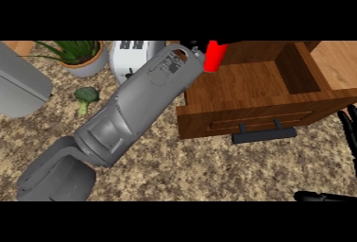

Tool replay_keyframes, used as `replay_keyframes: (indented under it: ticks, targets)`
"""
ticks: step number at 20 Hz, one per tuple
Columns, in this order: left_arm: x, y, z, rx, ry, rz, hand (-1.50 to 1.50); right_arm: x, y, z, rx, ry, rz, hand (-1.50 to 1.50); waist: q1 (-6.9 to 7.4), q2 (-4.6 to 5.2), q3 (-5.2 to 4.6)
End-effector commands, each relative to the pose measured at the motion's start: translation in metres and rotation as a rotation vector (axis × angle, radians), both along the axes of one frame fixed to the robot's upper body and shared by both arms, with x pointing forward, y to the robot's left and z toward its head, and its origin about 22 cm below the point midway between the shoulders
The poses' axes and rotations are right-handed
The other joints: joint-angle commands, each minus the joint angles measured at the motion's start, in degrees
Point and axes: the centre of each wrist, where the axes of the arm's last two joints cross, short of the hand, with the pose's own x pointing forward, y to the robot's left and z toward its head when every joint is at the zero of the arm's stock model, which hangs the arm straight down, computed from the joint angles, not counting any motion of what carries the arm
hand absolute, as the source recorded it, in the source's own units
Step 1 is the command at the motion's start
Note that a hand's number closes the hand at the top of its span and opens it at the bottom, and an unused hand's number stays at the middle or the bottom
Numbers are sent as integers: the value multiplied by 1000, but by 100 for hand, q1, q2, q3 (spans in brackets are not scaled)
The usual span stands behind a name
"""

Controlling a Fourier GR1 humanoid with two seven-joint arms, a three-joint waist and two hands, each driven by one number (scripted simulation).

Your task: Pick up the can, place it into the drawer and close the drawer

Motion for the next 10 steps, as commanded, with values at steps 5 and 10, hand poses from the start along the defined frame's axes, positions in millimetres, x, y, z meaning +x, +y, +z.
replay_keyframes:
  ticks: [5, 10]
  targets:
    - [-1, 2, -17, 54, -17, 43, 150, -1, 4, 13, -8, -16, 13, -150, -119, 3, -1]
    - [2, 5, -20, 61, -11, 79, -150, -2, -6, 10, -21, -9, 2, -150, -99, 10, 1]
